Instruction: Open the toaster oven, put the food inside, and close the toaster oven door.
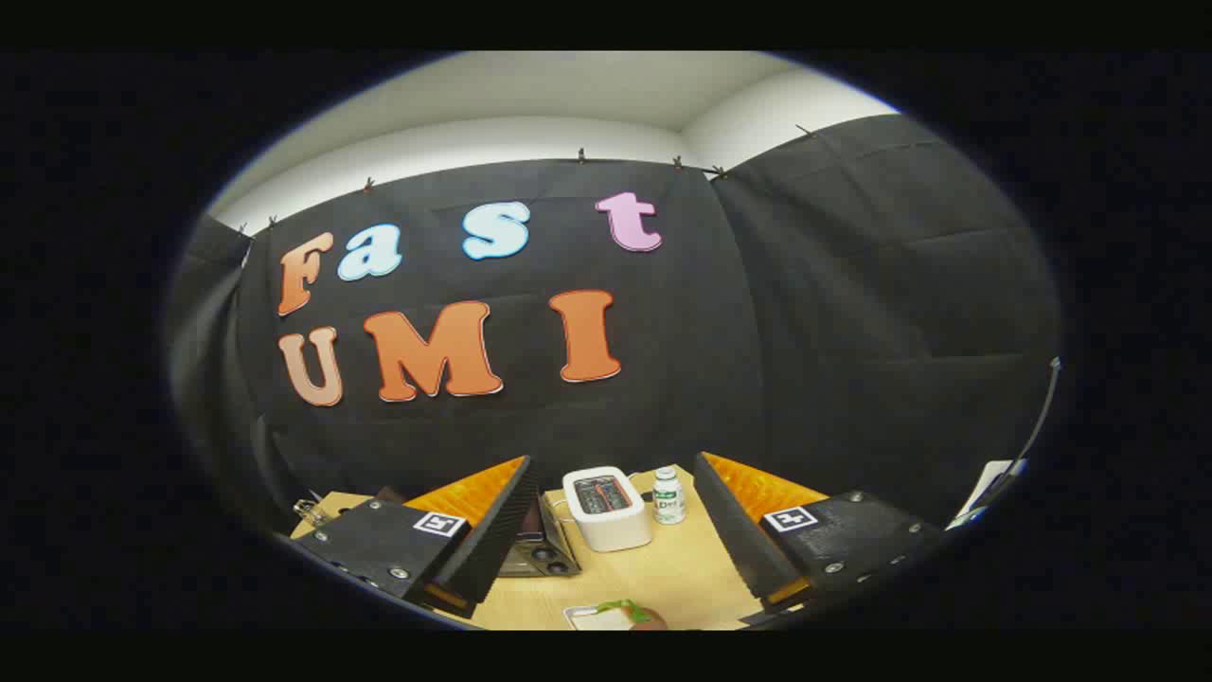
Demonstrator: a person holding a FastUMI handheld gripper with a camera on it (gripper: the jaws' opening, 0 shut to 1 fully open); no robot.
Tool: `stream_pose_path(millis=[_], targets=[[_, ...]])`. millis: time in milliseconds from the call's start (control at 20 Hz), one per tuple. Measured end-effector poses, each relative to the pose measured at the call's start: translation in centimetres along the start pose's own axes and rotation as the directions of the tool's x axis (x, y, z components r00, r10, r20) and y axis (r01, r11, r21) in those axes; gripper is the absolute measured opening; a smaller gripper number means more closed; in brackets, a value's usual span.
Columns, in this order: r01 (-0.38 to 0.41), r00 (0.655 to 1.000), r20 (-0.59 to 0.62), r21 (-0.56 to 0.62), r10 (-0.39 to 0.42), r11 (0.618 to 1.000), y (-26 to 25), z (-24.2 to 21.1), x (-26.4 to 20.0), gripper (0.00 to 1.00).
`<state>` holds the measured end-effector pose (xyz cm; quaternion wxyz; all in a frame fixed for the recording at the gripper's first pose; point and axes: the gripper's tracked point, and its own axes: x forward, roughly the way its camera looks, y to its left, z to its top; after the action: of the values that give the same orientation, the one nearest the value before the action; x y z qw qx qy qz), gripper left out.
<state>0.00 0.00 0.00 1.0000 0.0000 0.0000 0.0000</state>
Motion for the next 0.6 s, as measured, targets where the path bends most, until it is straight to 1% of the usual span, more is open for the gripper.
stream_pose_path(millis=[200, 350, 450, 600], targets=[[0.071, 0.996, 0.05, 0.008, -0.072, 0.997, 0.1, 0.7, -0.6, 0.98], [0.049, 0.996, 0.069, -0.03, -0.047, 0.998, 1.4, 0.8, -1.4, 0.98], [0.025, 0.999, 0.043, -0.053, -0.022, 0.998, 1.8, 0.4, -1.8, 0.98], [0.004, 0.999, 0.036, -0.049, -0.002, 0.999, 2.2, 0.6, -1.8, 0.98]])
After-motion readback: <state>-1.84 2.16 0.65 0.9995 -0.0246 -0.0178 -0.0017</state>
